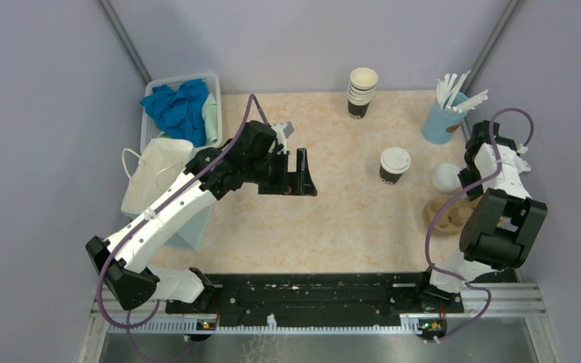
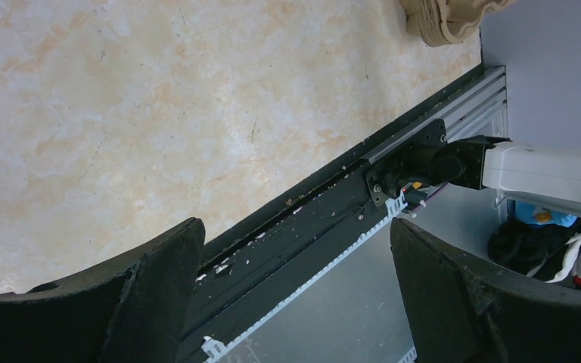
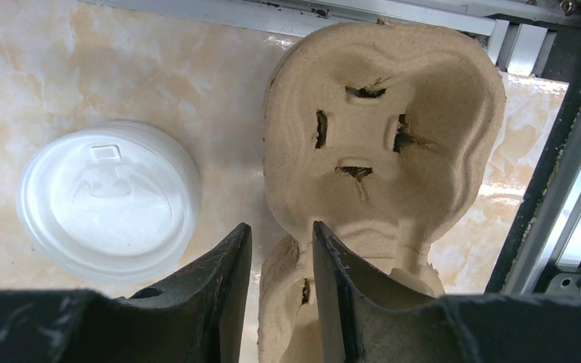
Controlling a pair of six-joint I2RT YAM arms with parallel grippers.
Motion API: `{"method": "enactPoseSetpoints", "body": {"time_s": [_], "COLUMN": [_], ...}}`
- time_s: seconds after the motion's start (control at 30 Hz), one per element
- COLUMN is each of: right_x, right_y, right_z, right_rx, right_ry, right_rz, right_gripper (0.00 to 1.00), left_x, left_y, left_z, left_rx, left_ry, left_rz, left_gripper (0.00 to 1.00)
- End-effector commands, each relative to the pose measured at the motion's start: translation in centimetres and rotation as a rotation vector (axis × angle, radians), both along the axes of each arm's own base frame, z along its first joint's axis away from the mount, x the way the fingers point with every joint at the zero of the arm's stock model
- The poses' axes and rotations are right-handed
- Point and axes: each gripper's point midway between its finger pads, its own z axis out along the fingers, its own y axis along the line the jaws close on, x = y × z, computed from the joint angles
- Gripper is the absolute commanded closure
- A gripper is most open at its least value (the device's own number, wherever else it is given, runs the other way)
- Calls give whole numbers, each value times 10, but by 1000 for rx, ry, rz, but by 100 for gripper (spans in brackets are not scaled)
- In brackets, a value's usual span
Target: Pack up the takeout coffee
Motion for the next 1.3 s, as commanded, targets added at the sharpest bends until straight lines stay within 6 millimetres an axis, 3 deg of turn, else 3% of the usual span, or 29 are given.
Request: {"method": "enactPoseSetpoints", "body": {"time_s": [0.0, 0.33, 0.83, 1.17, 1.27], "right_x": [1, -1, -9, -8, -8], "right_y": [-5, -3, -1, -4, -6], "right_z": [-5, -15, -17, -7, -2], "right_rx": [-23, -10, -10, -31, -41], "right_ry": [4, 21, 32, 18, 15], "right_rz": [0, -5, -11, -4, -3], "right_gripper": [65, 74, 71, 93, 89], "left_x": [4, 5, 6, 5, 4], "left_y": [-2, -2, -3, -4, -4], "left_z": [13, 14, 13, 12, 12], "left_rx": [-35, -35, -43, -51, -53], "left_ry": [-38, -38, -31, -25, -24], "left_rz": [-12, -9, -8, -8, -6], "left_gripper": [2, 2, 2, 2, 2]}}
